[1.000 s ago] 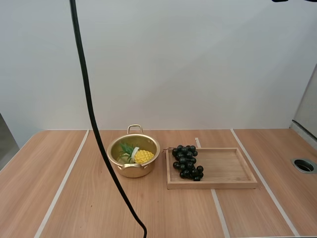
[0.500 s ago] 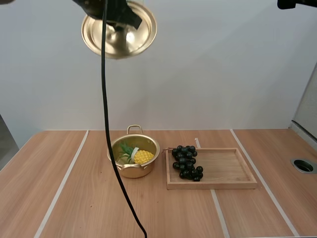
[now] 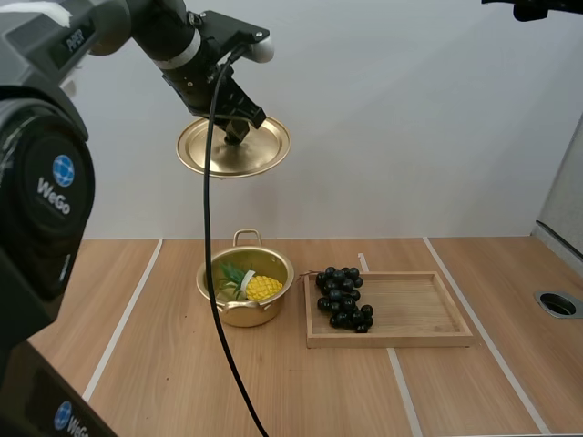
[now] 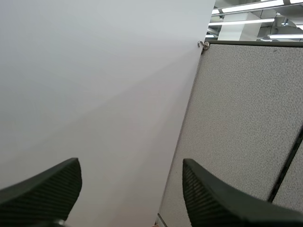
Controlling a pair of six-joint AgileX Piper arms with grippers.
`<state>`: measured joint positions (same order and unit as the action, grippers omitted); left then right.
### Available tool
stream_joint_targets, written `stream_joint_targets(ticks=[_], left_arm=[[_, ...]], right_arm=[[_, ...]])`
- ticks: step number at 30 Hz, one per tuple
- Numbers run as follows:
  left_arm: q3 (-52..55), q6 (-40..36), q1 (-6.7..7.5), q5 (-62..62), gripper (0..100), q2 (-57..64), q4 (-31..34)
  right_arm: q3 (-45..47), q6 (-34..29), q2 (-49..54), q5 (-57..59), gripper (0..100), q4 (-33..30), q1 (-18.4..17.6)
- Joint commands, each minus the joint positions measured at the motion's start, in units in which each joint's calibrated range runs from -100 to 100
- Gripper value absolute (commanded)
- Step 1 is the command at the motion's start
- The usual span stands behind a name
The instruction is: Open the pot, put the pineapple inside, and close it
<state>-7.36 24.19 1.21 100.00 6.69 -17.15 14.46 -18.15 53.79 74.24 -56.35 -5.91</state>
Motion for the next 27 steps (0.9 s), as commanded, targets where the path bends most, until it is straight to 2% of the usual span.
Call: stream_joint_targets(ticks=[1, 17, 27], left_arm=[[0.05, 0.1, -0.07, 0.0, 0, -2.78, -0.8], [14.05, 1.08, 0.0, -0.32, 0, -11.67, -1.39], [20.76, 2.68, 0.0, -8.73, 0, -11.67, -3.26]], right_arm=[[-0.28, 0.32, 0.72, 0.41, 100, -1.01, 0.2], [-0.28, 1.53, 0.72, 0.8, 100, -0.99, 0.2], [-0.28, 1.74, 0.72, 0.44, 100, -0.99, 0.2]])
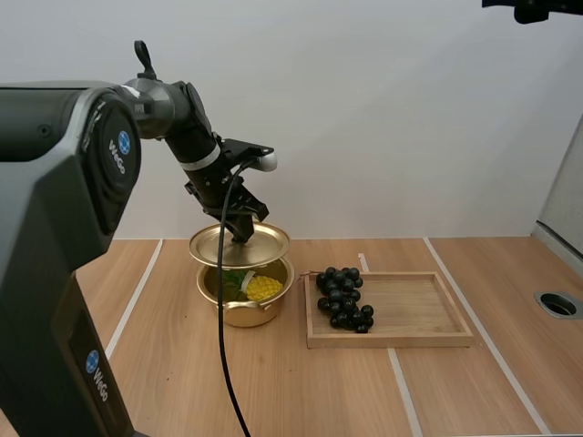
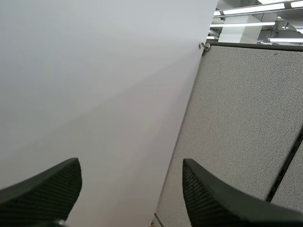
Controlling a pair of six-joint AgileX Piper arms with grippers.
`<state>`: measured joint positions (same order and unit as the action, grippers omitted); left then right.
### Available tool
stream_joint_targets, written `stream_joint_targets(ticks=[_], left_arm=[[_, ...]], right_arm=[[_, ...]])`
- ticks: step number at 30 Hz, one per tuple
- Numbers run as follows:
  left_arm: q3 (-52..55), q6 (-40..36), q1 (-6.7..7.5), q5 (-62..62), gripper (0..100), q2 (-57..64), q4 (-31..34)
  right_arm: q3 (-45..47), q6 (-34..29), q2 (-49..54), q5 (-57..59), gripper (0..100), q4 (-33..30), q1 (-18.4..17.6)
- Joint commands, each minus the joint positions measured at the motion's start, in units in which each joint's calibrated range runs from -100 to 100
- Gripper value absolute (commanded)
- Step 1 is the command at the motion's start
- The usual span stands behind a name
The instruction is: Open the pot, put the pineapple inside, and close it
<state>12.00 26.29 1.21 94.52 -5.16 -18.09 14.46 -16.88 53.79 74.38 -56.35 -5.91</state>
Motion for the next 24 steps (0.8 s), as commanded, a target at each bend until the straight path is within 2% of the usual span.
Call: stream_joint_targets(ticks=[1, 6, 14, 24], left_arm=[[2.46, 1.38, 0.0, -4.62, 0, 0.18, -3.34], [7.33, 4.55, 0.0, -12.42, 0, 0.18, -7.37], [11.4, 7.72, 0.0, -18.95, 0, 0.18, -7.44], [11.4, 7.84, 0.0, -18.92, 0, 0.18, -5.27]], right_arm=[[-0.28, 0.47, 0.72, 0.29, 100, -0.99, 0.2], [-0.28, 0.47, 0.72, 0.26, 100, -1.18, 0.2], [-0.28, 0.47, 0.57, -1.09, 100, -1.37, 0.2], [-0.28, 0.69, 0.6, -1.65, 100, -1.37, 0.2]])
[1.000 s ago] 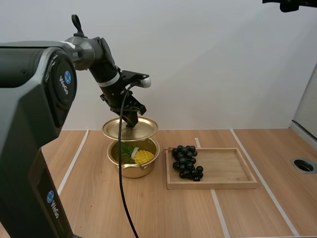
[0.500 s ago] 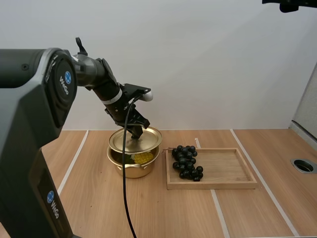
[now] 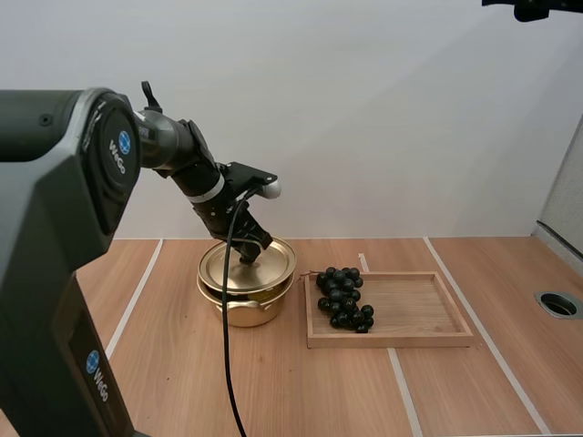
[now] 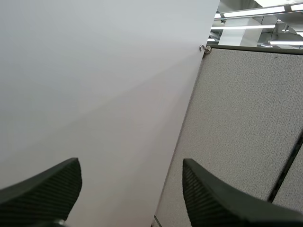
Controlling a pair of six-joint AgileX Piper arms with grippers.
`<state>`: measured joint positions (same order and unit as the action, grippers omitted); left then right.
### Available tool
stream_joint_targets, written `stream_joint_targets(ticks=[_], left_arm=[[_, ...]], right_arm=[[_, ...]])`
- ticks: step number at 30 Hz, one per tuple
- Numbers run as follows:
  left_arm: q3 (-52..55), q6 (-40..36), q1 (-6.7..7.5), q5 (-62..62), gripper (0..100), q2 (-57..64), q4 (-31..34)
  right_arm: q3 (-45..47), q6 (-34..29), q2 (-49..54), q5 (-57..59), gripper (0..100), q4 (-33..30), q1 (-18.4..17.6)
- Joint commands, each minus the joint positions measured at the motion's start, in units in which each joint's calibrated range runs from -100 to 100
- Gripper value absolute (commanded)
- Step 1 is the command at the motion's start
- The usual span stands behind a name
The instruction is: Open the pot, put the pineapple inside, and close it
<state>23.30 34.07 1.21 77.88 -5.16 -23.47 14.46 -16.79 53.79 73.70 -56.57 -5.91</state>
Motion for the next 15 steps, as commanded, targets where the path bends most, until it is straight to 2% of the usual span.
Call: stream_joint_targets(ticks=[1, 11, 15], left_arm=[[0.09, 0.05, 0.0, -1.85, 0, 0.18, 0.53], [0.66, -0.04, 0.0, 0.0, 0, 0.08, 1.55], [3.86, 0.21, 0.0, -3.68, 0, 0.08, 1.55]], right_arm=[[-0.28, 0.83, 0.6, -0.96, 100, -1.15, 0.2], [-0.28, 1.27, 0.6, -0.96, 100, -1.15, 0.2], [-0.28, 1.36, 0.6, -0.96, 100, -1.15, 0.2]])
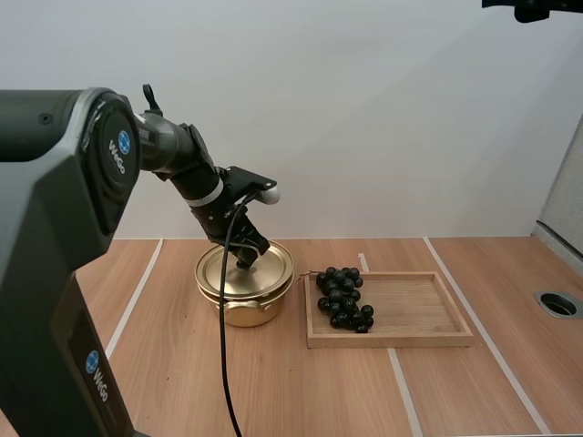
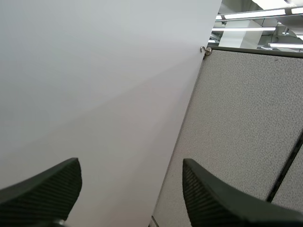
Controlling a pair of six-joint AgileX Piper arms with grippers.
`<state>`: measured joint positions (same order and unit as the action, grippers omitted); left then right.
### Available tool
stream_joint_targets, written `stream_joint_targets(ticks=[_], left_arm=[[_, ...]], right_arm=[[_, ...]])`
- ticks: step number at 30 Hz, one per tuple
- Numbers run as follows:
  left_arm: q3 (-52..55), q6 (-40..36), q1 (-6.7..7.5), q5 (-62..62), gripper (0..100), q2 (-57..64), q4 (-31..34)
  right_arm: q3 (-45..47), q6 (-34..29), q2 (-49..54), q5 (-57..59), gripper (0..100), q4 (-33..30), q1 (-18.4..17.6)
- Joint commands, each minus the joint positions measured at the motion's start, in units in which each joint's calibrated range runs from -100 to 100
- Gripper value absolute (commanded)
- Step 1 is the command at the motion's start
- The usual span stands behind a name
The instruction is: Open the pot, put the pineapple inside, and close it
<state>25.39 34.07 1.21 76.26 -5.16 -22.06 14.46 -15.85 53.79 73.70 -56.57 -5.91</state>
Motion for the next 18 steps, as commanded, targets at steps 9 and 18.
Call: stream_joint_targets(ticks=[9, 18], left_arm=[[6.36, 1.35, 0.0, -10.89, 0, 0.08, -0.75], [6.36, 1.26, 0.0, -5.57, 0, 0.2, -1.53]], right_arm=[[-0.28, 0.42, 0.6, -0.96, 100, -1.15, 0.2], [-0.28, 0.42, 0.6, -1.17, 100, -1.15, 0.2]])
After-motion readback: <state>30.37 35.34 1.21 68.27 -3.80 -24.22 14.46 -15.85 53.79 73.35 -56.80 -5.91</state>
